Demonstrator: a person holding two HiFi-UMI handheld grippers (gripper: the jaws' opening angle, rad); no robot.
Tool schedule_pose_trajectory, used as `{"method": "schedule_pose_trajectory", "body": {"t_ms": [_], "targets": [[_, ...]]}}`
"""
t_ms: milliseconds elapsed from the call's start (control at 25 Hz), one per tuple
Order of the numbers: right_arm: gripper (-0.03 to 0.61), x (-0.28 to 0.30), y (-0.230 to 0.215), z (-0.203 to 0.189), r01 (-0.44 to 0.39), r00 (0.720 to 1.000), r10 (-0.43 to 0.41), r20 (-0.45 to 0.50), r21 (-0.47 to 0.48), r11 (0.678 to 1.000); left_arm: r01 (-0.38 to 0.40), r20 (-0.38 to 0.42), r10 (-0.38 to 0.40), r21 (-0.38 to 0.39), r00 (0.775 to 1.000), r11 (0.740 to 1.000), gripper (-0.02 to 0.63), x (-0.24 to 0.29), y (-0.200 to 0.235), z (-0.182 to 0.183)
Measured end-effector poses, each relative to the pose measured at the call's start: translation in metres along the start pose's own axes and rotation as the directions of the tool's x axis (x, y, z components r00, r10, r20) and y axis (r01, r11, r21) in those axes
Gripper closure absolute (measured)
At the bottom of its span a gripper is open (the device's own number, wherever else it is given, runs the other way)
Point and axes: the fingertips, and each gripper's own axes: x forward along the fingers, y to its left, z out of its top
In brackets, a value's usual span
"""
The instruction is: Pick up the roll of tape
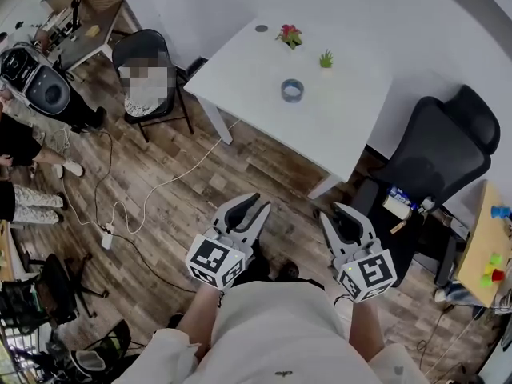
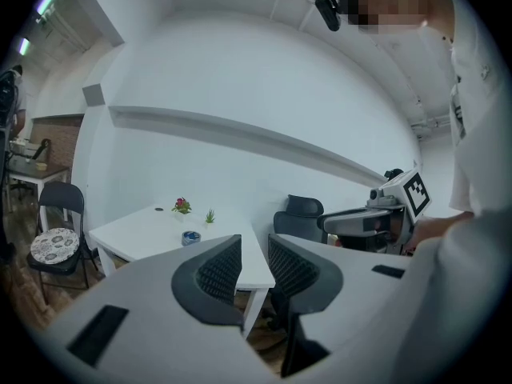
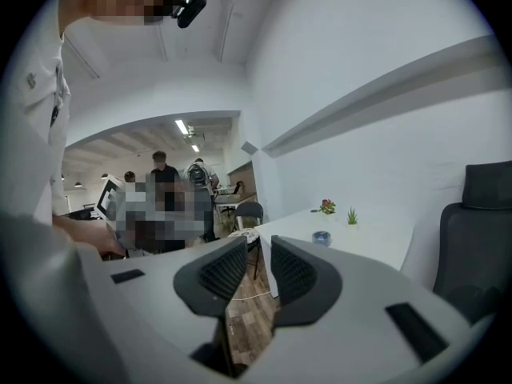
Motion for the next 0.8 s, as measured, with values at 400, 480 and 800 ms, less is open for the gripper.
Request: {"method": "schedule_pose_trajectory", "body": {"t_ms": [400, 480, 800], "targets": [[0.480, 0.081, 0.017, 0.021, 0.054, 0.999, -0.054, 0.000, 0.032, 0.998, 0.044, -0.007, -0.044, 0.019, 0.999, 0.999, 0.506, -0.005, 0.090, 0.019], [0.480, 0.097, 0.020, 0.024, 0.061, 0.998, -0.062, 0.004, 0.031, 0.998, 0.054, -0.009, -0.054, 0.022, 0.998, 0.998, 0.506, -0.004, 0.107, 0.022], [0.480, 0.134, 0.025, 0.025, 0.125, 0.992, -0.124, -0.016, 0.067, 0.990, 0.101, -0.022, -0.100, 0.022, 0.995, 0.995, 0.505, 0.000, 0.151, 0.025]]}}
